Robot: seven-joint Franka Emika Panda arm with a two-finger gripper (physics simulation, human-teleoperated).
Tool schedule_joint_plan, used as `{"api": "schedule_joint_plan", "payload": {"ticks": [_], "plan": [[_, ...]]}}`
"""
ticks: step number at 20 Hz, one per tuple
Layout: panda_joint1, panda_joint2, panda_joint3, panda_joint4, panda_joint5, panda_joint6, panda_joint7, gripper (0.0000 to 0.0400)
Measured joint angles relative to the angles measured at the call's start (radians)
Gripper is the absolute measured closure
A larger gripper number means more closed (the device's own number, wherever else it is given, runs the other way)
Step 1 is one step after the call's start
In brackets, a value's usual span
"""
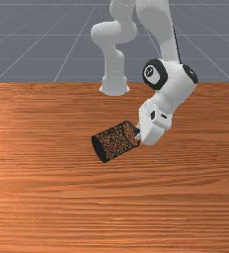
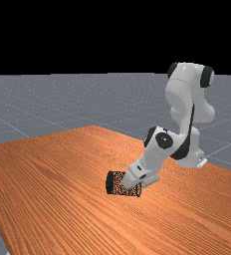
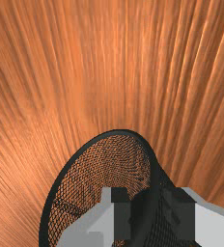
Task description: Rotate the holder till the hole upward
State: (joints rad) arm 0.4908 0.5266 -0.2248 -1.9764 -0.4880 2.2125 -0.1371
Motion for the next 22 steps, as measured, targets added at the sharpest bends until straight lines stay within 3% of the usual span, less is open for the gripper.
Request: {"api": "schedule_joint_plan", "payload": {"ticks": [2,3,4,5,6,10,11,13,16,17,18,20,22], "plan": [[0.015,0.010,-0.009,0.016,-0.012,-0.034,0.028,0.0336],[0.095,0.261,-0.137,0.423,-0.182,-0.443,-0.028,0.0354],[-0.003,0.101,-0.005,0.168,0.010,-0.086,-0.020,0.0350],[-0.006,0.222,-0.020,0.367,0.004,-0.186,-0.046,0.0355],[-0.012,0.190,-0.014,0.317,-0.022,-0.129,-0.089,0.0356],[-0.008,0.070,-0.015,0.221,-0.107,-0.072,-0.203,0.0364],[-0.081,0.060,0.051,0.270,0.136,-0.143,-0.243,0.0355],[-0.119,0.008,0.082,0.262,0.239,-0.157,-0.340,0.0357],[-0.208,-0.050,0.144,0.282,0.530,-0.270,-0.572,0.0368],[-0.206,-0.077,0.134,0.290,0.539,-0.285,-0.579,0.0363],[-0.223,-0.093,0.139,0.307,0.611,-0.337,-0.624,0.0367],[-0.240,-0.131,0.132,0.345,0.693,-0.415,-0.669,0.0370],[-0.223,-0.240,0.093,0.204,0.768,-0.409,-0.748,0.0372]]}}
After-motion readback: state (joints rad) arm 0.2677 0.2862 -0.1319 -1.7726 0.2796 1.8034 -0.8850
